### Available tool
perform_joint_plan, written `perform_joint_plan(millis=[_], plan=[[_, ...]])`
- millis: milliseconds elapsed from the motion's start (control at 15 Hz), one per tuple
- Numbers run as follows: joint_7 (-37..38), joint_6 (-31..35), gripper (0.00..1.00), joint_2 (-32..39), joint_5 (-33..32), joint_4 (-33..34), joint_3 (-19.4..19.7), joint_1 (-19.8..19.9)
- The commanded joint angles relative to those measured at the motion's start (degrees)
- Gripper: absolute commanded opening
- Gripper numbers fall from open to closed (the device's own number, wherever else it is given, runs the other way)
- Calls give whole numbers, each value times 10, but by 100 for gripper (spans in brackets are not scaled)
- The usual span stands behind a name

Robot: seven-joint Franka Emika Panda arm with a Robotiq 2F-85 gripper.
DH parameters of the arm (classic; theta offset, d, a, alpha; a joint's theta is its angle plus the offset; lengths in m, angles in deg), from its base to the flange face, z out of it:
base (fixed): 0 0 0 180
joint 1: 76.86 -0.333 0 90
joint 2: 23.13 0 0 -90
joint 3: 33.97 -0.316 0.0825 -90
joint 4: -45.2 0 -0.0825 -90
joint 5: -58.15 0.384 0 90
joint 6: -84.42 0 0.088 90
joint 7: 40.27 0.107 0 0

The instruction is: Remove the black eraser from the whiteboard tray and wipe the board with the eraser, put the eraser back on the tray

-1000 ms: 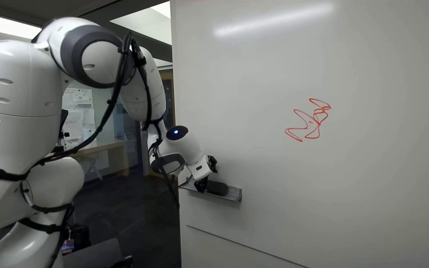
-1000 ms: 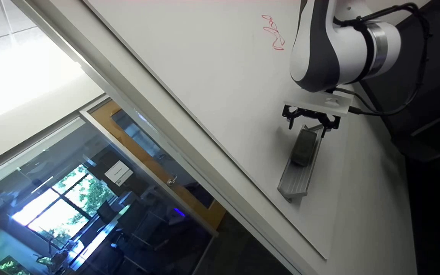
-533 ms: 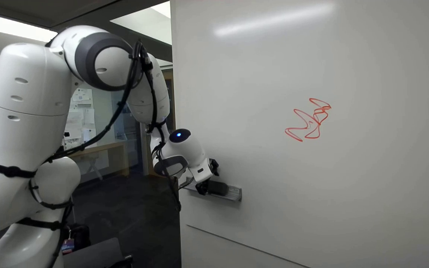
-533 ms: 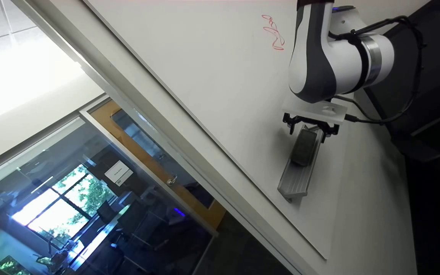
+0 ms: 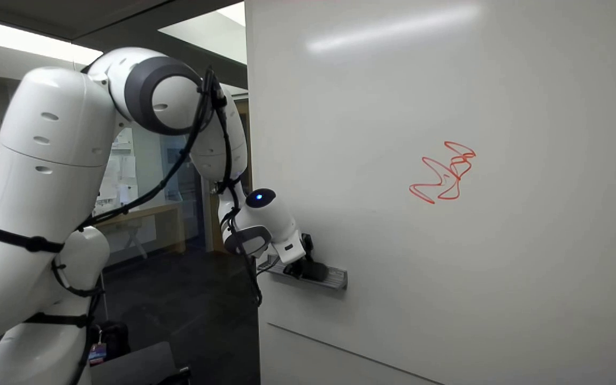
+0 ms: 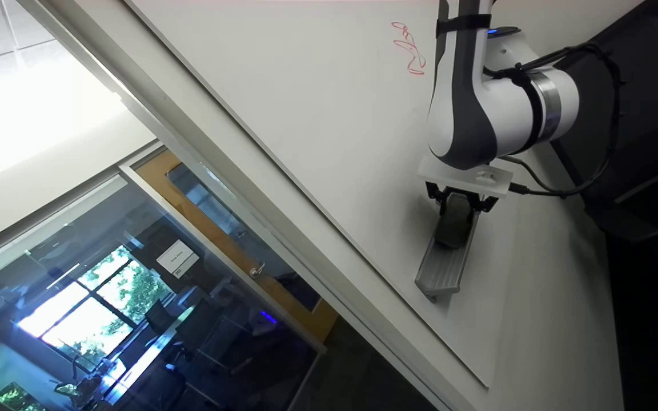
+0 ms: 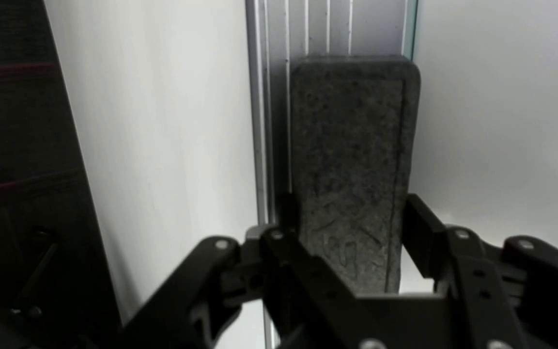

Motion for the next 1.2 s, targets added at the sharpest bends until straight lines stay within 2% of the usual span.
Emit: perform_joint_plan(millis=[0,133,200,267,333,400,467,800,1133], plan=[[30,0,58,-10,-6,23,45,-54],[33,0,60,-11,-7,26,57,-66],[33,0,57,-12,-8,28,63,-72],[34,0,35,-7,-6,29,68,-79],[30,0,34,2,-5,21,44,-49],[36,0,32,14,-7,18,37,-42],[48,0,30,34,-6,17,50,-59],[71,0,30,128,11,-27,32,-34],[160,0,30,248,29,-62,15,4]])
